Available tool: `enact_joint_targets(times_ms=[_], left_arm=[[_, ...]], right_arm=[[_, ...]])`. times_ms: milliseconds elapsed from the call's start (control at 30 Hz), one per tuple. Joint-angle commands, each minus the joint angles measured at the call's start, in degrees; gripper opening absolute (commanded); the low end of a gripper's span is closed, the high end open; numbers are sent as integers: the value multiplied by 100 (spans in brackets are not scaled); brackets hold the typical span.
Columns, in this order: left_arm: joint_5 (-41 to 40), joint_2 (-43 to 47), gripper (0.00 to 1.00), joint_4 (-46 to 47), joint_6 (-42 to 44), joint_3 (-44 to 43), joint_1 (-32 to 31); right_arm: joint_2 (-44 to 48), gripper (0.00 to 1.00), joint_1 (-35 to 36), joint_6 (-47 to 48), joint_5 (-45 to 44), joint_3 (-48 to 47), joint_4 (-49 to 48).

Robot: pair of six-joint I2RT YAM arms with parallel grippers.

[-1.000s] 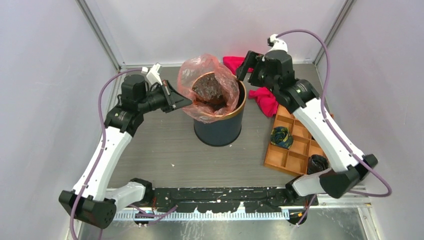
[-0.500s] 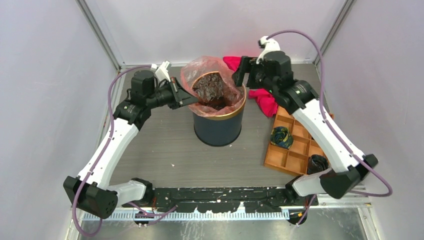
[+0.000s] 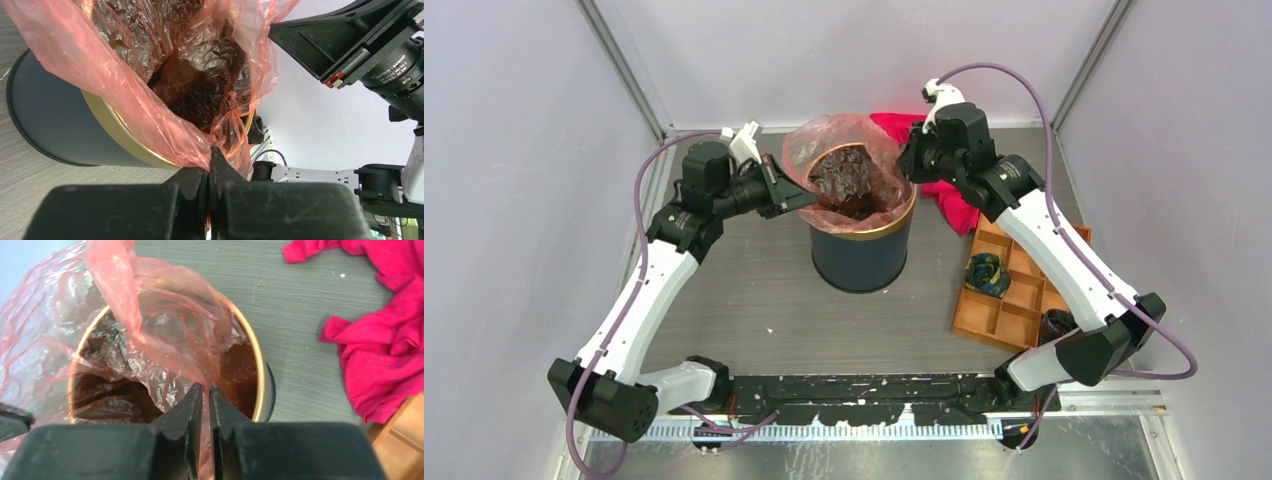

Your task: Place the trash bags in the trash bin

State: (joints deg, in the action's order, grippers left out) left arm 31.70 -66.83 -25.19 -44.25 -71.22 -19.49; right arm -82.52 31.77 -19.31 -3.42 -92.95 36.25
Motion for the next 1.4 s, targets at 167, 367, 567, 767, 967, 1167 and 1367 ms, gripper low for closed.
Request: enact_joint_targets(times_ms=[167, 367, 567, 767, 967, 1167, 1367], left_arm=[[-204, 196, 1, -724, 469, -365, -5], [-345, 154, 1, -977, 671, -182, -3], [-362, 205, 1, -972, 745, 126, -3], [-504, 136, 0, -1013, 873, 240, -3], [-522, 159, 1, -892, 830, 278, -3], [-525, 187, 0, -865, 853, 281, -3], [-533, 222, 0, -816, 848, 309, -3]], right_arm=[[298, 1, -65, -402, -1709, -531, 1029], [281, 1, -65, -357, -2284, -399, 1565], [348, 1, -95, -396, -2515, -49, 1586], [264, 21, -88, -470, -2388, -136, 1765], [694, 64, 96, -614, -1827, -70, 1660], [1279, 68, 365, -1025, -1609, 268, 1550], [1371, 69, 717, -1644, -1793, 717, 1166]])
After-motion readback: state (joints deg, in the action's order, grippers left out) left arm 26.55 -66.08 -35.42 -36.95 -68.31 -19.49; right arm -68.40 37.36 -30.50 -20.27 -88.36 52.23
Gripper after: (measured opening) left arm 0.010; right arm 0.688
